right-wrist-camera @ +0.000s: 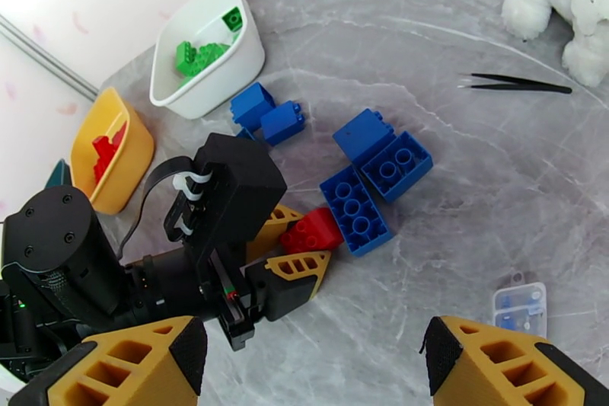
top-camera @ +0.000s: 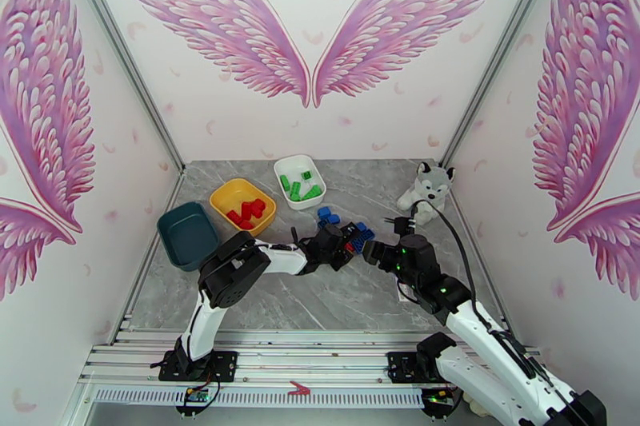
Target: Sort the legos into containers by color
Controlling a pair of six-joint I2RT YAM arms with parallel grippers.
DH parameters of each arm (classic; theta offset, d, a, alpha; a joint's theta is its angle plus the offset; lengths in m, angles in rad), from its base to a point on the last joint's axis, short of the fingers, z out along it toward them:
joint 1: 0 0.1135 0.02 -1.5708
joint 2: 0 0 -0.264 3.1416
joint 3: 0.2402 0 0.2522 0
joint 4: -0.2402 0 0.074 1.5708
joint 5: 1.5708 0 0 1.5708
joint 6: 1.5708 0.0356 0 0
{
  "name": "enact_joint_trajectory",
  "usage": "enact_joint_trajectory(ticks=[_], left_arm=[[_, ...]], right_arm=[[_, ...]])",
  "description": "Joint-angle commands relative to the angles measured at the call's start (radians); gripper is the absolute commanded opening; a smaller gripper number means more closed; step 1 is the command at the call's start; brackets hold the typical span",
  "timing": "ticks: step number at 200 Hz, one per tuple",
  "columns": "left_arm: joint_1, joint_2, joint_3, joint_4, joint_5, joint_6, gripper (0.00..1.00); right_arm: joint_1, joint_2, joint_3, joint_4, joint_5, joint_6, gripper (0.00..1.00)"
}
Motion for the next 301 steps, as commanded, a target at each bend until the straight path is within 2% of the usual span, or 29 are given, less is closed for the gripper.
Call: enact_joint_trajectory(ticks=[1,38,77,105,143,198,232,271,301], left_arm=[[-0.002,0.001,-0.021,-0.021,0.025,-0.011,0.19],[0.013,-0.070,-0.086,-0.001,0.029,-0.034,0.17],[0.064,-0.203,-0.223,0.067,0.014,-0.098,0.17],[0.118,-0.301,-0.299,0.083,-0.059,-0.161,0.17],[0.201,-0.426,-0.383,0.084,-0.202,-0.254,0.17],[0.336,-0.552,-0.443,0.037,-0.362,-0.362,0.18],[0.433,-0.563,-0.433,-0.005,-0.396,-0.409,0.18],[0.542,-0.490,-0.382,-0.052,-0.392,-0.465,0.18],[0.607,-0.428,-0.345,-0.050,-0.369,-0.491,0.25]], right_arm=[[-0.009,0.011,-0.013,0.016,0.009,0.001,0.80],[-0.008,0.049,-0.016,0.062,-0.008,0.001,0.78],[-0.004,0.172,-0.029,0.221,-0.110,0.028,0.73],[0.064,0.346,-0.003,0.369,-0.163,0.050,0.71],[0.184,0.598,0.139,0.461,-0.181,0.035,0.70],[0.243,0.774,0.294,0.481,-0.210,-0.002,0.70],[0.249,0.805,0.322,0.476,-0.225,-0.017,0.70],[0.249,0.791,0.316,0.450,-0.197,-0.036,0.70],[0.249,0.768,0.309,0.434,-0.174,-0.048,0.71]])
